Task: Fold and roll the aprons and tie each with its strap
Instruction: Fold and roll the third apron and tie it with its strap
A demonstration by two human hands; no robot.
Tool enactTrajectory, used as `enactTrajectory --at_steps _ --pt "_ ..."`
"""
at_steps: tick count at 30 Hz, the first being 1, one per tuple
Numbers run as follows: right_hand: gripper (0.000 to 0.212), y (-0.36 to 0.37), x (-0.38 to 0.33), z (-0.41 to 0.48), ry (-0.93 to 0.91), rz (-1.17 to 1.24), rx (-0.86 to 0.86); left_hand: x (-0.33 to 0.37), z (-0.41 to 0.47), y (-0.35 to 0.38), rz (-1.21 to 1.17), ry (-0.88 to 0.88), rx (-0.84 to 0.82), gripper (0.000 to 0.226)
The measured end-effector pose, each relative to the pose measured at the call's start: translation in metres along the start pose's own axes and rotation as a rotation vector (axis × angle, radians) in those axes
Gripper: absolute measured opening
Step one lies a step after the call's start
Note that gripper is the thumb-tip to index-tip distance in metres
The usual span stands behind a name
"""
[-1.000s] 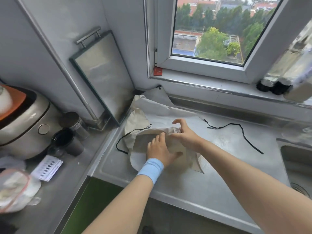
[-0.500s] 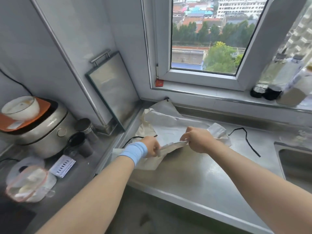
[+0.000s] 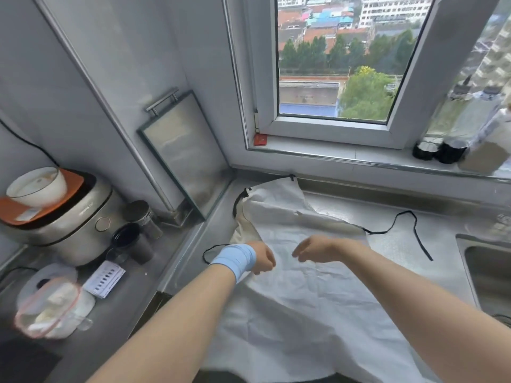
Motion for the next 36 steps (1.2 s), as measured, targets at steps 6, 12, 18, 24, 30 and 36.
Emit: enactTrajectory --at_steps 6,12,18,24,30,36 --pt "0.048 -0.014 -0.007 0.051 -0.096 -0.289 0.364 -0.013 0.056 -0.019 0.104 0.016 0.213 0.040" --pt "0.068 -0.015 -0.021 0.101 -0.156 -0.425 0.479 -0.027 0.111 -0.022 0.385 0.077 0.354 0.064" --pt "0.048 -0.065 -0.020 0.167 -0.090 -0.135 0.616 -0.052 0.133 -0.096 0.118 0.086 0.918 0.027" --pt "0.048 -0.139 0.003 0.200 0.243 0.172 0.766 -0.087 0.197 -0.164 -0.464 -0.217 0.759 0.035" --pt "0.066 -0.156 0.033 0.227 0.326 0.615 0.671 -0.088 0.243 -0.169 -0.573 -0.369 0.318 0.061" --pt "0.006 -0.170 0.035 0.232 0.189 0.558 0.729 -0.086 0.258 -0.168 -0.855 -0.416 0.244 0.065"
Point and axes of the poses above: each hand's wrist, its own z-axis towards the middle knuckle, its own y-axis out of the palm, x = y × z, the point moved 6 cm from there along z, towards the middle knuckle, and after that the axes turned 3 degrees about -y, right-handed, at the moved point
